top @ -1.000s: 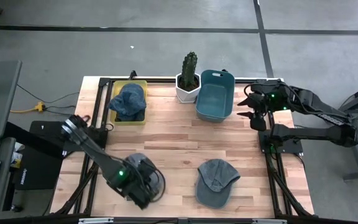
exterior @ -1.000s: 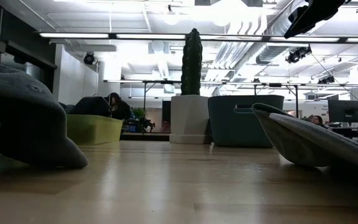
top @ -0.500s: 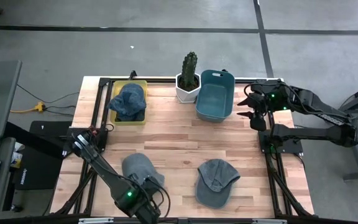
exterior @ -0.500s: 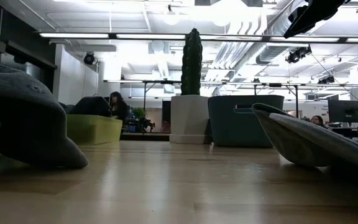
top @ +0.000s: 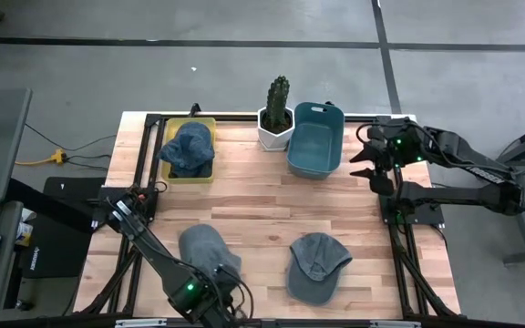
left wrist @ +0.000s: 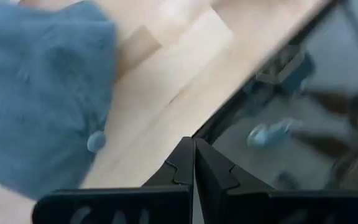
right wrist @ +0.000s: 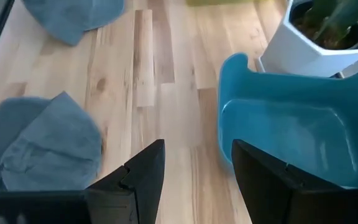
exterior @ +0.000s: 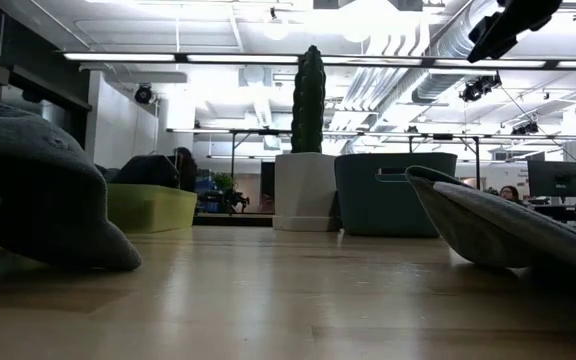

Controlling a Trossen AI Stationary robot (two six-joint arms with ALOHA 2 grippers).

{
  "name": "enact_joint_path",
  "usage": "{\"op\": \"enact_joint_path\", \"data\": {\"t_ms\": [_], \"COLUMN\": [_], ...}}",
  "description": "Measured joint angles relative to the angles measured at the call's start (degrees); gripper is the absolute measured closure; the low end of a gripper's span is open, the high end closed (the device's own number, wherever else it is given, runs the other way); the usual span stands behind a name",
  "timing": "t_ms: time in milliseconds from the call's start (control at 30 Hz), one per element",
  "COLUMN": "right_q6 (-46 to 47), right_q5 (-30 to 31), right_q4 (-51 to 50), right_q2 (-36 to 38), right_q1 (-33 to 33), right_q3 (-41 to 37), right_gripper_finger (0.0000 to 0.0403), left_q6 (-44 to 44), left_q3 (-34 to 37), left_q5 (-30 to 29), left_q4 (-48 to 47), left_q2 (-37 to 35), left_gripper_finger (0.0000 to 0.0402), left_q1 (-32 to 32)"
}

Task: Pick & Place hat
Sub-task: Put the left gray cap into the blue bin

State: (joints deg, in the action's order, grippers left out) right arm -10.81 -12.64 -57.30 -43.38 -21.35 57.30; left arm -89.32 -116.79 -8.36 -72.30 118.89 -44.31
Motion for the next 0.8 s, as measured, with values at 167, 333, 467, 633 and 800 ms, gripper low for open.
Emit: {"op": "enact_joint_path", "data": {"t_ms": [167, 333, 467, 633, 800], "right_q6": [-2.5, -4.0, -5.6, -8.8, -10.2], "right_q5": [0.2, -0.6, -2.8, -5.9, -8.8], "right_q4": [-0.7, -0.8, -0.7, -0.7, -0.7], "right_q2": [0.0, 0.0, -0.1, -0.2, -0.2], "right_q1": [0.0, 0.0, 0.0, 0.0, 0.0], "right_q3": [0.0, 0.0, 0.0, 0.0, 0.0], "right_gripper_finger": [0.0221, 0.0221, 0.0221, 0.0221, 0.0221], "left_q6": [-22.2, -35.9, -39.2, -43.6, -44.7], "left_q3": [0.0, 0.0, 0.0, 0.0, 0.8], "left_q5": [-3.2, -4.0, -0.8, 7.9, 11.8], "left_q4": [0.4, 0.1, -1.8, -12.5, -17.7], "left_q2": [-0.2, -0.9, -0.8, -0.8, -0.9], "left_gripper_finger": [0.0376, 0.0295, 0.0223, 0.0180, 0.0177], "left_q1": [0.0, 0.3, 2.6, 7.1, 9.3]}}
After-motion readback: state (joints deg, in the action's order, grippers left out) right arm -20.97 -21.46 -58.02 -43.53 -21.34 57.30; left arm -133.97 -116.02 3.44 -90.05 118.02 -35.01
